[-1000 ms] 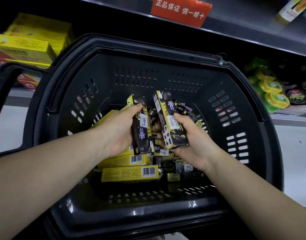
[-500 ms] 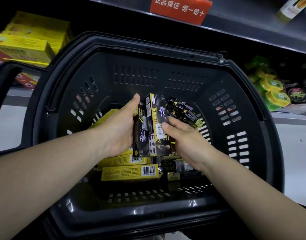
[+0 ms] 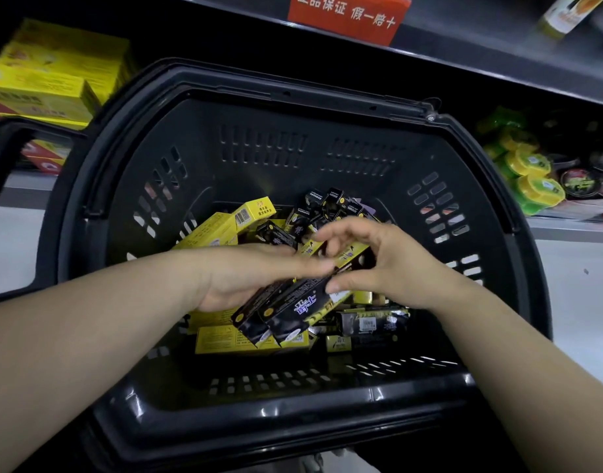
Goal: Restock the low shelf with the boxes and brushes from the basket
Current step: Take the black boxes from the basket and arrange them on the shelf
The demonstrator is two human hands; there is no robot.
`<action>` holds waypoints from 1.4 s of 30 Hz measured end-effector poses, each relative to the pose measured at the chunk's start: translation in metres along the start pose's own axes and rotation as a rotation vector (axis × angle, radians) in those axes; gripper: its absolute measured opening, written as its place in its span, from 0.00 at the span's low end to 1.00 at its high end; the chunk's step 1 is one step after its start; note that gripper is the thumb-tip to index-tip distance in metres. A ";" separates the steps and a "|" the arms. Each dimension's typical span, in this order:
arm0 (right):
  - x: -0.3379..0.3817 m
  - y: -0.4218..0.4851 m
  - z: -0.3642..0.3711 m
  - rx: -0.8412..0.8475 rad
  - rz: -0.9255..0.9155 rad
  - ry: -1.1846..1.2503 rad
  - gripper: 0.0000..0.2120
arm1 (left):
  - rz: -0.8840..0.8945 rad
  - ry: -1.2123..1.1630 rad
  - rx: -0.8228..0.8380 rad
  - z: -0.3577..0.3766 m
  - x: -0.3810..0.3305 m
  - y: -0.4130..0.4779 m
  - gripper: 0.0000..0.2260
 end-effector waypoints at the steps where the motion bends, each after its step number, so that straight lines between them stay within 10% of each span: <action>1: 0.002 0.000 -0.001 -0.030 -0.026 0.005 0.26 | -0.013 0.052 -0.011 -0.001 0.002 -0.001 0.44; 11: -0.025 -0.001 -0.004 -0.168 0.182 0.116 0.41 | 0.053 0.174 -0.187 -0.014 -0.004 0.003 0.33; 15: -0.030 0.003 0.024 -0.063 0.244 0.392 0.22 | 0.060 0.167 -0.234 -0.019 -0.005 0.004 0.35; 22: -0.039 0.002 0.004 -0.071 0.281 0.213 0.22 | 0.076 0.084 -0.261 -0.023 -0.001 0.008 0.18; 30: -0.166 -0.033 0.045 0.686 0.791 -0.625 0.34 | 0.013 0.020 -0.378 -0.038 0.011 0.011 0.36; 42: -0.171 -0.024 0.034 0.499 0.662 -0.605 0.18 | 0.015 0.006 -0.310 -0.025 0.002 0.029 0.45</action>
Point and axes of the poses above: each hand's wrist, its own y-axis towards the middle knuckle, its own z-axis out of the palm, x = y × z, the point moved 9 cm from there along y, towards the middle knuckle, and after that the axes turned 9 degrees about x, right-handed, at the moved point
